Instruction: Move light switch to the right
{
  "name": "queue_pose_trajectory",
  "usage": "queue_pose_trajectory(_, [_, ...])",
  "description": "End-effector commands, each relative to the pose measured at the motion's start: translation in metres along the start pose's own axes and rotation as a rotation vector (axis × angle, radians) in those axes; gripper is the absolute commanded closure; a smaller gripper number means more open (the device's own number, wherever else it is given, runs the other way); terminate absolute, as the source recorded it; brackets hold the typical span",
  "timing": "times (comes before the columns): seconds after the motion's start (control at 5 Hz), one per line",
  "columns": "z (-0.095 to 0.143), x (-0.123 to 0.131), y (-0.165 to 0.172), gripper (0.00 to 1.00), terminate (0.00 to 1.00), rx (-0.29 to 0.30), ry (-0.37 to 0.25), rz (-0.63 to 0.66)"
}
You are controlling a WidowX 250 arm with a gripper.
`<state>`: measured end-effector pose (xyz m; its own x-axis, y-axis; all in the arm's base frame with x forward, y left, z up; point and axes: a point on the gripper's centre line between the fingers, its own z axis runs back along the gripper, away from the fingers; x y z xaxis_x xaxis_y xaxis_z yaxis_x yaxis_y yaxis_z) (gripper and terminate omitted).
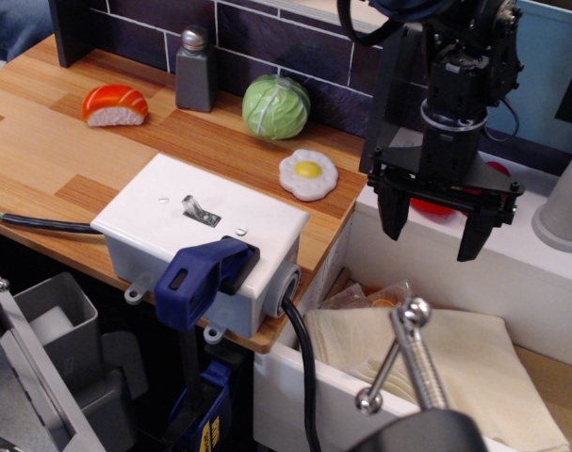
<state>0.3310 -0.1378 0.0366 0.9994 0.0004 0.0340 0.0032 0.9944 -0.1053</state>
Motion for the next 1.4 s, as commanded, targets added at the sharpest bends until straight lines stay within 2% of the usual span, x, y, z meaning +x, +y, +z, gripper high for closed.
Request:
queue_pose_trajectory(0.0, [0.0, 0.0, 0.0, 0.0, 0.0, 0.0, 0.0, 0.0])
queue_pose_trajectory(0.2, [0.039, -0.008, 0.021, 0.0, 0.0, -0.043, -0.007, -0.017])
queue_pose_trajectory(0.4, [0.073, -0.016, 0.045, 0.0, 0.0, -0.059, 0.022, -0.047])
queue_pose_trajectory(0.6, [0.104, -0.029, 0.078, 0.0, 0.0, -0.094, 0.035, -0.024])
queue_pose_trajectory(0.8, [0.111, -0.05, 0.102, 0.0, 0.0, -0.065, 0.072, -0.059])
queue_pose_trajectory(1.0, [0.097, -0.075, 0.129, 0.0, 0.0, -0.025, 0.097, -0.076])
queue_pose_trajectory(1.2, [0.084, -0.089, 0.145, 0.0, 0.0, 0.001, 0.078, -0.094])
